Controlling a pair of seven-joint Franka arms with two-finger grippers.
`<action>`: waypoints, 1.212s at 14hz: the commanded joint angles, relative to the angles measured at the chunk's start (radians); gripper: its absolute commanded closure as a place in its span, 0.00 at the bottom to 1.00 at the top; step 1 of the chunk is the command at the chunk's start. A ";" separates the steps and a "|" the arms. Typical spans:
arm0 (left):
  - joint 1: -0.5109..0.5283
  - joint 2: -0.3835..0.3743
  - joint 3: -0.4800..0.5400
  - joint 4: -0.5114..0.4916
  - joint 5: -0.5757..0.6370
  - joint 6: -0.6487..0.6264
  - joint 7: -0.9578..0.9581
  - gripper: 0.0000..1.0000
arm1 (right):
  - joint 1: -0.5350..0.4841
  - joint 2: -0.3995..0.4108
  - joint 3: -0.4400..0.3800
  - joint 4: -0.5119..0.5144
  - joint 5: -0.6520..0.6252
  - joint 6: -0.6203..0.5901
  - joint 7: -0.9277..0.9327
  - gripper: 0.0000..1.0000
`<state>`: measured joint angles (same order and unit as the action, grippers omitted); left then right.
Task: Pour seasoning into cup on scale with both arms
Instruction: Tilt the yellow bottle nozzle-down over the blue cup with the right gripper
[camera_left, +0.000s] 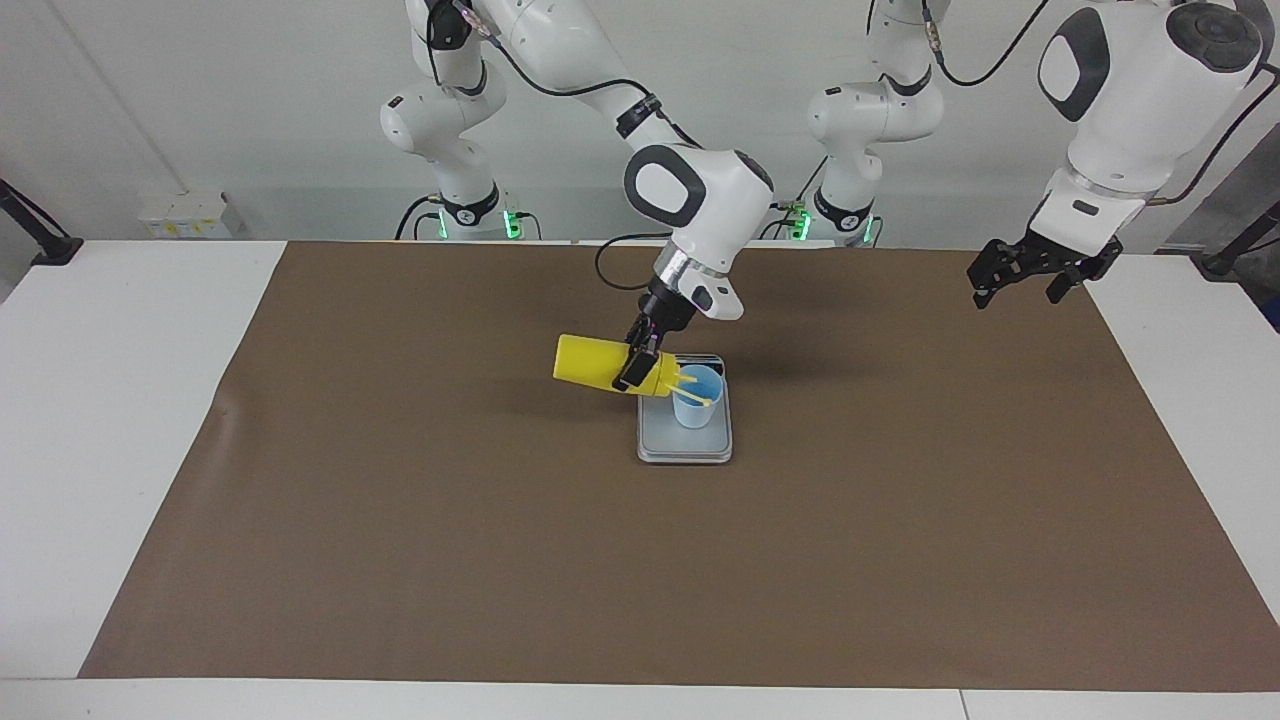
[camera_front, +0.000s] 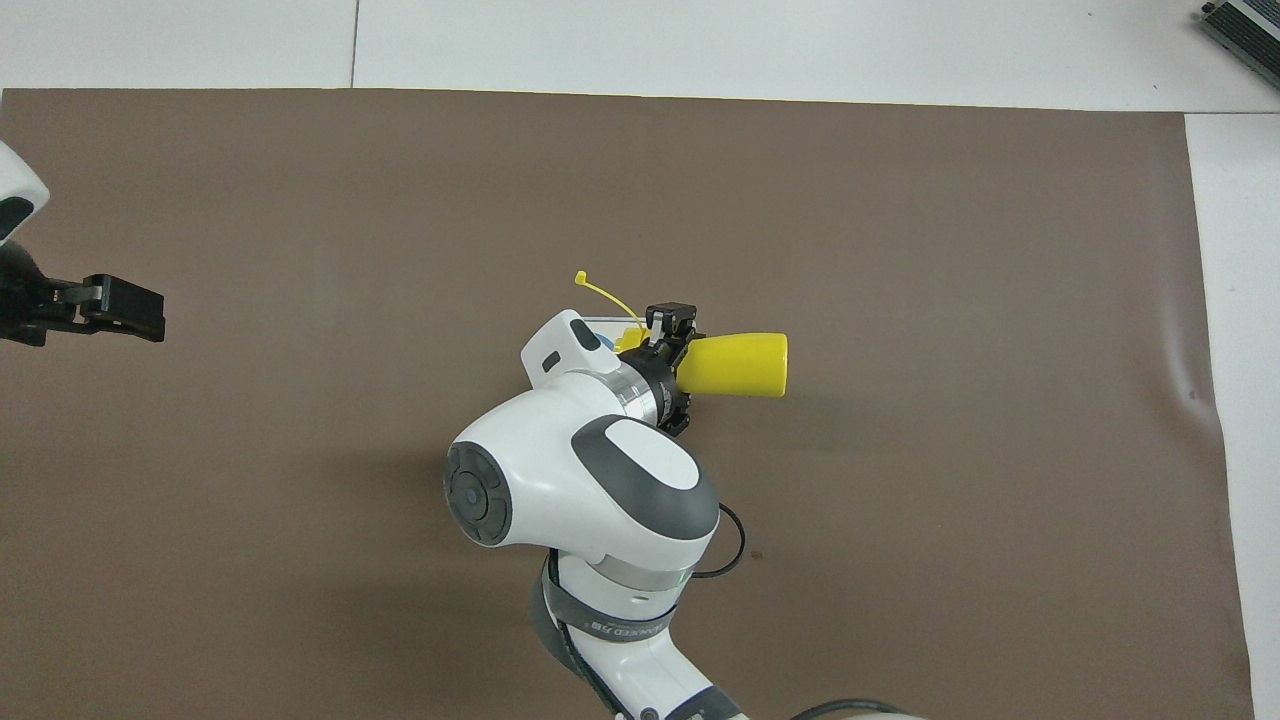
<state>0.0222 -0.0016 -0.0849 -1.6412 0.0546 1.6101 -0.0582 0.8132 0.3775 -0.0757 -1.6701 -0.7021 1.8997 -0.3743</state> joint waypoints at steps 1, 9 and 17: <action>0.013 -0.032 -0.004 -0.035 -0.009 0.008 0.011 0.00 | 0.011 0.004 0.002 0.013 -0.071 -0.037 0.017 0.95; 0.013 -0.032 -0.004 -0.035 -0.009 0.008 0.011 0.00 | 0.060 0.003 0.002 -0.016 -0.160 -0.036 0.054 0.94; 0.013 -0.032 -0.004 -0.035 -0.009 0.008 0.011 0.00 | 0.054 0.001 0.001 -0.019 -0.169 -0.033 0.074 0.93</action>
<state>0.0222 -0.0016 -0.0849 -1.6412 0.0546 1.6101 -0.0582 0.8710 0.3890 -0.0775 -1.6834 -0.8312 1.8805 -0.3257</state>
